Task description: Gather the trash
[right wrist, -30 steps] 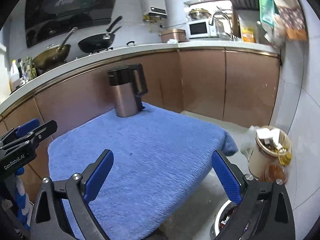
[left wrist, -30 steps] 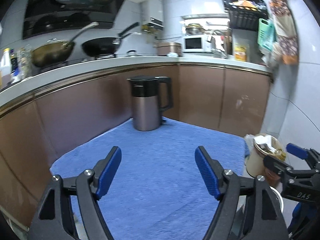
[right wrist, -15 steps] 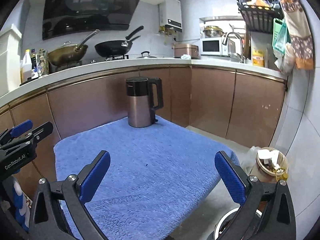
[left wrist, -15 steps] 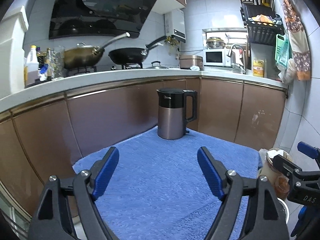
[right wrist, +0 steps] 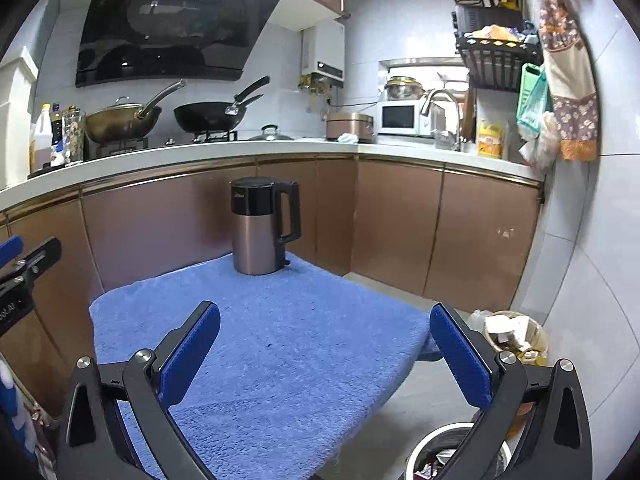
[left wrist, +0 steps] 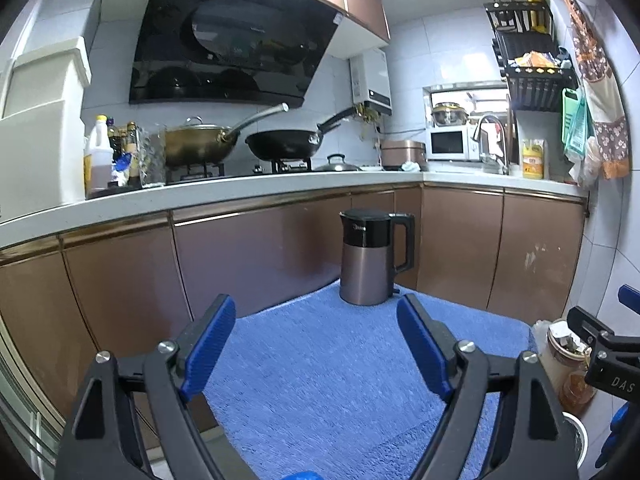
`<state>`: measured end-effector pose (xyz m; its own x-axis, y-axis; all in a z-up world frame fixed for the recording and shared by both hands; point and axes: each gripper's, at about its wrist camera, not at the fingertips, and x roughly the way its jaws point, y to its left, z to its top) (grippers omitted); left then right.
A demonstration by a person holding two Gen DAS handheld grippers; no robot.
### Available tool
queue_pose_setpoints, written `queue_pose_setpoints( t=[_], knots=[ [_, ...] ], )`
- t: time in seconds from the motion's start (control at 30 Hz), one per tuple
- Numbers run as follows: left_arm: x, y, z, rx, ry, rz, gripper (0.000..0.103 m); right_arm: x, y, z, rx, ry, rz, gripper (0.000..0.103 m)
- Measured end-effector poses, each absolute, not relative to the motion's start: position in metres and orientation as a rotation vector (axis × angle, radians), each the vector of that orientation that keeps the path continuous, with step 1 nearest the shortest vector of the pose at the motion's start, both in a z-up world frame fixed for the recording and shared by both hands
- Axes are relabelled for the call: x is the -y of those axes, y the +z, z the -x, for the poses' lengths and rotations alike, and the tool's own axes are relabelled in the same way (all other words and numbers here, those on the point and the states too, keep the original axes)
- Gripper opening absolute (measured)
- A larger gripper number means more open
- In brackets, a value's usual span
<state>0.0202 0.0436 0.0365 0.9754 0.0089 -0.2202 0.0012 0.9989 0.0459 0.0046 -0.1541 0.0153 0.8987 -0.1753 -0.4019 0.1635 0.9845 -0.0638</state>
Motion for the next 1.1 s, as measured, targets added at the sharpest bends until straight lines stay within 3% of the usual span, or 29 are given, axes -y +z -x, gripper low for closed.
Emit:
queue_pose_setpoints(
  t=[1.1],
  knots=[
    [-0.048,0.045,-0.008,-0.202,0.032,-0.038,0.082,0.186,0.023,0.012,-0.340,-0.211,-0.071,0.103]
  ],
)
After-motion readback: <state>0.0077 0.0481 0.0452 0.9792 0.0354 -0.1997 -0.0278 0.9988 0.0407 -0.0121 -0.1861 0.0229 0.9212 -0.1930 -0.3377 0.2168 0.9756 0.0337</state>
